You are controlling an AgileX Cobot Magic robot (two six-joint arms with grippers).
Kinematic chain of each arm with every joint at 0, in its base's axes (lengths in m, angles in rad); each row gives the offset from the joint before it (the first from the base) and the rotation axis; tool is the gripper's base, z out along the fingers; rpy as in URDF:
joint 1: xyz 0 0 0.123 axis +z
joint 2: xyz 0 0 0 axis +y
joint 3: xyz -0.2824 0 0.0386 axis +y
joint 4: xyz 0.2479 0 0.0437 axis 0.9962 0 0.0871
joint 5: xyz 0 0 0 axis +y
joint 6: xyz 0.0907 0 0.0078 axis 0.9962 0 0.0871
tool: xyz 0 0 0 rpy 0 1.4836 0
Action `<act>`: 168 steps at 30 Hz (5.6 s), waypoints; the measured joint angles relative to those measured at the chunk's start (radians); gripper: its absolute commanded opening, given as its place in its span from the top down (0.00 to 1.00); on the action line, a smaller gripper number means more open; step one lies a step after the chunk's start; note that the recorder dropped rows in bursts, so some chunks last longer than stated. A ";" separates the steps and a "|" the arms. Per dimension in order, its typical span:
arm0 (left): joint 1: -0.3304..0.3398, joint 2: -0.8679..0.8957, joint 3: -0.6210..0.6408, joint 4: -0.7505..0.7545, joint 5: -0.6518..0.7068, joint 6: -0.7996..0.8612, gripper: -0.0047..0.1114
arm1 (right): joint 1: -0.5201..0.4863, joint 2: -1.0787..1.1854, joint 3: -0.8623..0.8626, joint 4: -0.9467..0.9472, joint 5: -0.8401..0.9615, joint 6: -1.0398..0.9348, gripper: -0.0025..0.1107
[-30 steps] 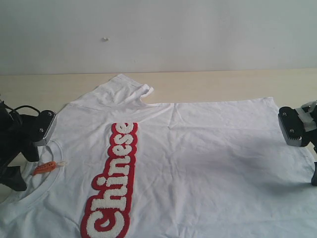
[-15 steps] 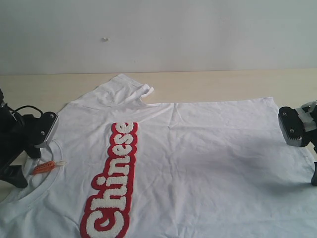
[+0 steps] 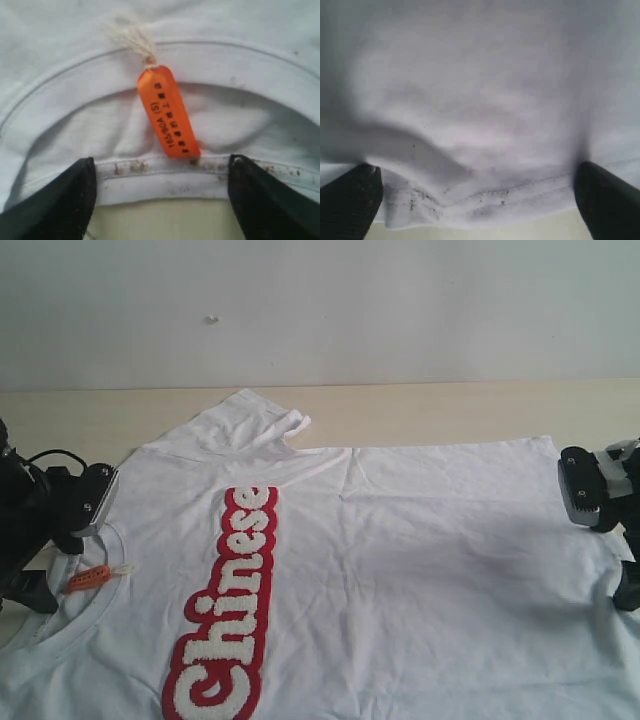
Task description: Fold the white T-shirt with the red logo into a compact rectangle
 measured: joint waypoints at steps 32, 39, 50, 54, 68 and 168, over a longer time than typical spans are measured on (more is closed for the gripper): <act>0.004 0.000 0.018 0.000 0.032 0.000 0.34 | 0.002 0.000 0.000 -0.014 -0.005 0.018 0.05; 0.004 0.000 0.018 0.000 0.032 0.000 0.48 | 0.002 0.000 0.000 -0.014 -0.005 0.018 0.05; 0.004 0.000 0.018 -0.002 0.045 0.002 0.94 | 0.002 0.000 0.000 -0.014 -0.005 0.018 0.05; 0.004 0.000 0.018 -0.002 0.045 0.002 0.94 | 0.002 0.000 0.000 -0.014 -0.006 0.018 0.05; 0.004 0.000 0.018 -0.002 0.045 0.002 0.94 | 0.002 0.000 0.000 -0.016 -0.021 0.018 0.34; 0.111 -1.089 -0.004 0.390 0.164 -0.866 0.96 | 0.033 -0.794 -0.111 0.480 0.204 0.420 0.98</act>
